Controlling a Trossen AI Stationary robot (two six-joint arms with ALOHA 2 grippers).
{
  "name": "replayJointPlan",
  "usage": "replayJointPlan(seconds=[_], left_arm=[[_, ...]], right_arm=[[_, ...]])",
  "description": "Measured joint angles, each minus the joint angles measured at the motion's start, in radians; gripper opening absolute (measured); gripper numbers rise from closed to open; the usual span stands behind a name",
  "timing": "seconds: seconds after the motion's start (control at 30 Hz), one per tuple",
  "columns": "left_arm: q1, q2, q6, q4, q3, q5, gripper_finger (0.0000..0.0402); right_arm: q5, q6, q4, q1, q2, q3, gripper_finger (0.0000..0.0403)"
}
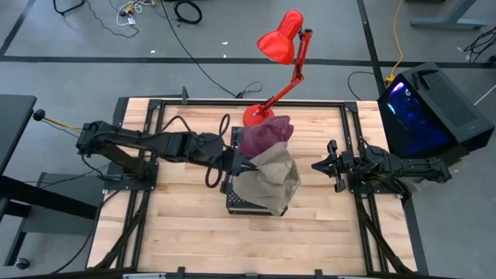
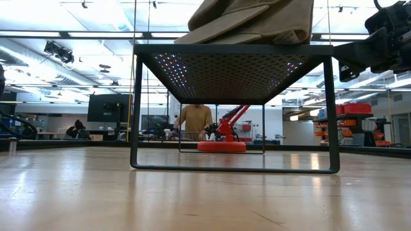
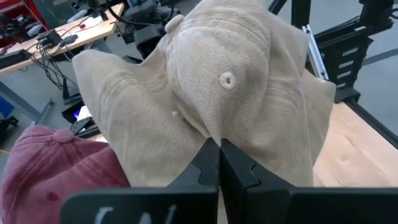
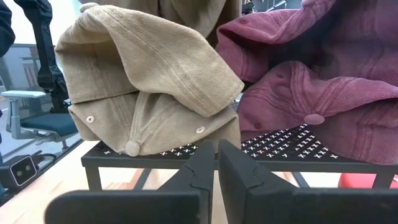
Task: Pick & Place hat
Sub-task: Stack the brown cap on top of the brown cap on the shelf
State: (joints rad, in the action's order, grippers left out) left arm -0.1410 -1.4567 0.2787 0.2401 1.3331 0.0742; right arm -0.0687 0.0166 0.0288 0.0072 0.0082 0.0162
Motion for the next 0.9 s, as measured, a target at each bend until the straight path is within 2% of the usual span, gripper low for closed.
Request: replayJointPlan(seconds=[0.37, 0.53, 0.9], left_arm=[[-0.004, 0.061, 0.006, 0.021, 0.001, -0.001, 0.0001], [-0.004, 0.065, 0.025, 0.055, 0.001, -0.035, 0.0001], [-0.018, 0.065, 0.16, 0.065, 0.001, -0.063, 0.0001]], right_arm=[[0.0, 0.0, 0.0, 0.0, 0.0, 0.0, 0.0027], [0.0, 0.0, 0.0, 0.0, 0.0, 0.0, 0.0027], [0.0, 0.0, 0.0, 0.0, 0.0, 0.0, 0.0027]])
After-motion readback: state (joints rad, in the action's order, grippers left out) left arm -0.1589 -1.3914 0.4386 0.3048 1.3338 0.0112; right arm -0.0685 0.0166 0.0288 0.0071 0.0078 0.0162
